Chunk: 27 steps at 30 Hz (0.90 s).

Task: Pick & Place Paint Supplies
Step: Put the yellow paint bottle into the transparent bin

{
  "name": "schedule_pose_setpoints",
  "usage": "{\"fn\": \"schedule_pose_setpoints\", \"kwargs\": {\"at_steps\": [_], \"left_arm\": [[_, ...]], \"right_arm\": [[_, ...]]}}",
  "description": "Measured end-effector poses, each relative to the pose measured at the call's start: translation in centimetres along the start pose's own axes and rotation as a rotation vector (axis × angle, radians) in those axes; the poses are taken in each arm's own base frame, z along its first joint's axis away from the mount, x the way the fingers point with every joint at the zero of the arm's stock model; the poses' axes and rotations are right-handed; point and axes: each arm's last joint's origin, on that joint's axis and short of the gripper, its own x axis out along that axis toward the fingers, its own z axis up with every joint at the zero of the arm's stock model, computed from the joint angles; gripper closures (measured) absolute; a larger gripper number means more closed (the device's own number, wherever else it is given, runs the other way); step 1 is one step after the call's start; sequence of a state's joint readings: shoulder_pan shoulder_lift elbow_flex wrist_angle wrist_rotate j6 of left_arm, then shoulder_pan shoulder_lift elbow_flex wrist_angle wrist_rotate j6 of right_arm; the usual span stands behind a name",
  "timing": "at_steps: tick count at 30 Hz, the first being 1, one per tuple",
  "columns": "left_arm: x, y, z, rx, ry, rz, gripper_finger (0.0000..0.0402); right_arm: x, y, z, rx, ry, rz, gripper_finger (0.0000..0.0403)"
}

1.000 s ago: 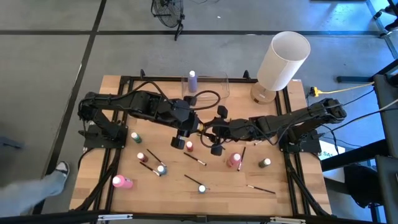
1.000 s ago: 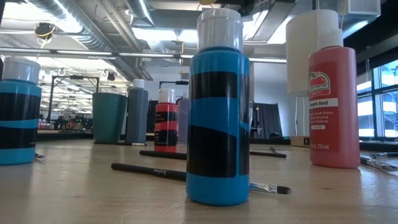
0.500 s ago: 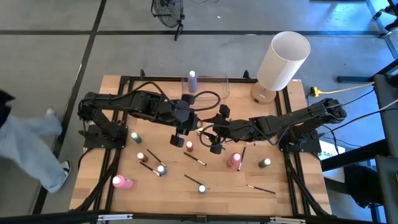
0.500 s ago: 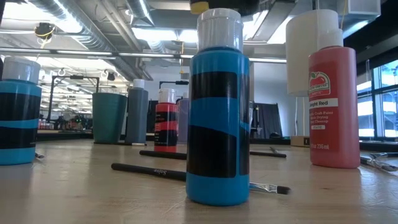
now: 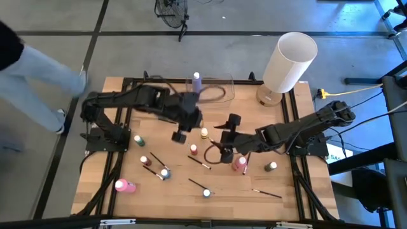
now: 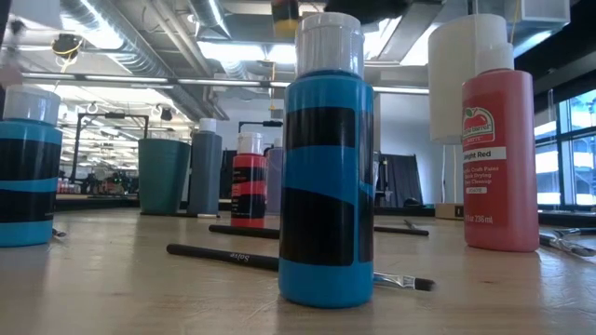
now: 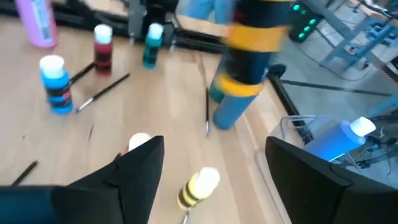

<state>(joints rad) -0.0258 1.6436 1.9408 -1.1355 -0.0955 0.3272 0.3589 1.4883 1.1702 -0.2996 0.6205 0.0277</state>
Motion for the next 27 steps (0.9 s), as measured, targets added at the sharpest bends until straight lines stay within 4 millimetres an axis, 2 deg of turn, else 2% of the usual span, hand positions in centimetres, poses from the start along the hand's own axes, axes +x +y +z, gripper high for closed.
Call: {"fn": "schedule_pose_setpoints", "kwargs": {"at_steps": [6, 12, 19, 27], "left_arm": [[-0.1, 6.3, -2.7, -0.182, -0.001, 0.036, 0.0286], [-0.1, 12.0, -6.3, -0.478, -0.017, 0.089, 0.0286], [3.6, 14.3, -10.8, -0.556, 0.023, 0.053, 0.0286], [7.5, 14.8, -14.1, -0.571, -0.019, 0.042, 0.0287]], "right_arm": [[-0.7, 0.9, -0.7, 0.035, 0.055, 0.024, 0.0119], [-1.5, 2.0, -1.3, 0.027, 0.088, 0.055, 0.0119], [-2.6, 3.1, -1.5, -0.008, 0.068, 0.024, 0.0119], [-3.2, 3.6, -1.7, -0.032, 0.063, -0.028, 0.0118]]}}
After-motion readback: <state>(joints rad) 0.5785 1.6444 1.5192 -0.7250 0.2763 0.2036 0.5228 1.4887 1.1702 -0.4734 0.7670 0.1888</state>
